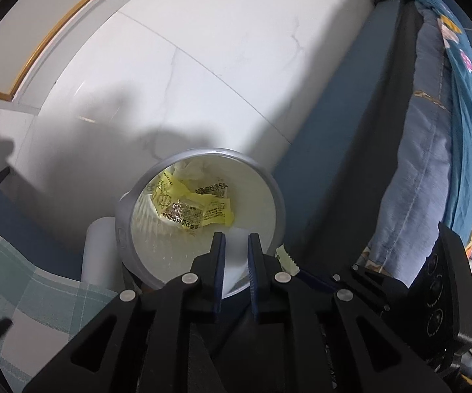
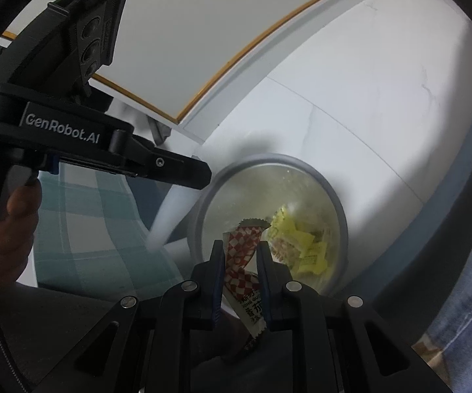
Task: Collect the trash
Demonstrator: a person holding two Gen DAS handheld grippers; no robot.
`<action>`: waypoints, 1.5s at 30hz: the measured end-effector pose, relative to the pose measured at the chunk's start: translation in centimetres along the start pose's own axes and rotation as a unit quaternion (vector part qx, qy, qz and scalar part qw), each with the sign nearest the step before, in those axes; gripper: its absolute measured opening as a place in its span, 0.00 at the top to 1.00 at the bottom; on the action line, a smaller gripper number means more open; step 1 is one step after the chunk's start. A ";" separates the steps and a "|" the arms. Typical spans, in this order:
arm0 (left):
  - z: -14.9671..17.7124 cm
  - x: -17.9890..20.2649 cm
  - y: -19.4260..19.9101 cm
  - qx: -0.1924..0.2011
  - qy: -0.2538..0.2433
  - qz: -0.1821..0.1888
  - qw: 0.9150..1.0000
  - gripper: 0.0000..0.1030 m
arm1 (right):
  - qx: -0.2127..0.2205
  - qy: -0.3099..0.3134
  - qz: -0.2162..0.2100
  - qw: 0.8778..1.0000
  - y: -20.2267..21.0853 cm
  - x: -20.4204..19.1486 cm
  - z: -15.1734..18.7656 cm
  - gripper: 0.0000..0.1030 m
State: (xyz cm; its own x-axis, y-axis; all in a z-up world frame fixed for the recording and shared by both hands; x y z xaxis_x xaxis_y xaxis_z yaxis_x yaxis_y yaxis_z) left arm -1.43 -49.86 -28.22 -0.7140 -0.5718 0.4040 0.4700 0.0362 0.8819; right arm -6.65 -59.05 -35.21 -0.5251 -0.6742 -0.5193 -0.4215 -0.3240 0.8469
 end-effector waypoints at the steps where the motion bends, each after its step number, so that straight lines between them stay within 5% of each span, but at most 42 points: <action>1: -0.1 -0.1 -0.2 -0.001 0.003 0.004 1.000 0.92 | -0.002 0.000 0.000 1.000 -0.1 0.0 0.0 0.82; 14: 0.3 -1.8 -1.8 -0.023 0.030 0.007 0.999 0.89 | -0.028 0.000 0.004 1.000 -1.5 -0.3 0.2 0.75; 16: 0.6 -1.9 -1.7 -0.022 0.029 0.001 0.999 0.84 | -0.026 -0.001 0.007 1.000 -1.2 -0.1 0.1 0.70; 19: 0.7 -1.8 -1.1 -0.014 0.025 -0.015 0.999 0.62 | -0.019 -0.002 0.013 1.000 -0.5 0.2 0.1 0.67; 25: 0.8 -1.4 3.4 0.064 0.007 -0.046 0.997 0.58 | 0.005 -0.002 0.026 1.000 1.8 0.5 -0.2 0.53; 32: 3.1 -0.2 7.3 0.123 -0.004 -0.072 0.990 0.31 | 0.038 -0.001 0.030 0.999 4.5 -0.2 -0.2 0.41; 36: 4.4 0.3 9.3 0.155 -0.025 -0.122 0.980 0.28 | 0.063 -0.012 0.026 0.998 6.6 -0.1 -0.3 0.31; 39: 5.3 0.6 11.7 0.194 -0.014 -0.127 0.973 0.17 | 0.078 -0.009 0.029 0.996 8.1 -0.3 -0.4 0.31; 45: 7.3 0.4 14.3 0.250 0.010 -0.134 0.959 0.12 | 0.099 0.002 0.026 0.995 10.5 -1.1 -0.7 0.22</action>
State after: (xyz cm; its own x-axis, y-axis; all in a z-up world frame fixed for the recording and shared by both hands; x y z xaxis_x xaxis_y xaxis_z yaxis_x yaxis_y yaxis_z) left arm 1.26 -43.60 -13.67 -0.7625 -0.6304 0.1454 -0.0401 0.2704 0.9619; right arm -9.96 -62.15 -25.68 -0.5468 -0.6896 -0.4748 -0.5314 -0.1523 0.8333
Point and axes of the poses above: each gripper's, at about its wrist camera, not at the fingertips, and y roughly against the way its jaws point, x to its right, z to its underside, the point moved 8 cm from there along -y, roughly the way its jaws point, and after that the axes turned 2 degrees about -y, right-handed, at the moved point
